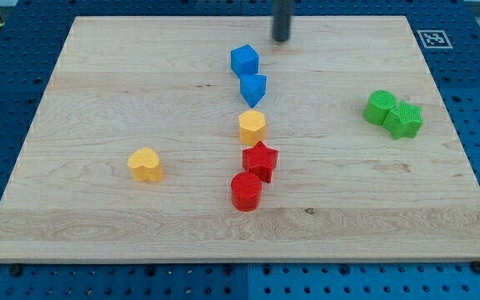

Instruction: Move your arm towards the green star

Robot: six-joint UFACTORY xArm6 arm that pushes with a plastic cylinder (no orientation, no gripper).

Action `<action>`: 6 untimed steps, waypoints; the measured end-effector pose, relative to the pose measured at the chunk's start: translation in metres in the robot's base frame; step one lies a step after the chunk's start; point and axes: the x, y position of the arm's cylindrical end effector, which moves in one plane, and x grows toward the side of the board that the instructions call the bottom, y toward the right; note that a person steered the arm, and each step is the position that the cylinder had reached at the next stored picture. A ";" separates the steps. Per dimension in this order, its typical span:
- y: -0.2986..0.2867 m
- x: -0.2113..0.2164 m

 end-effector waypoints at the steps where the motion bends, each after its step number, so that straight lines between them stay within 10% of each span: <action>1: 0.066 0.048; 4: 0.191 0.209; 6: 0.155 0.219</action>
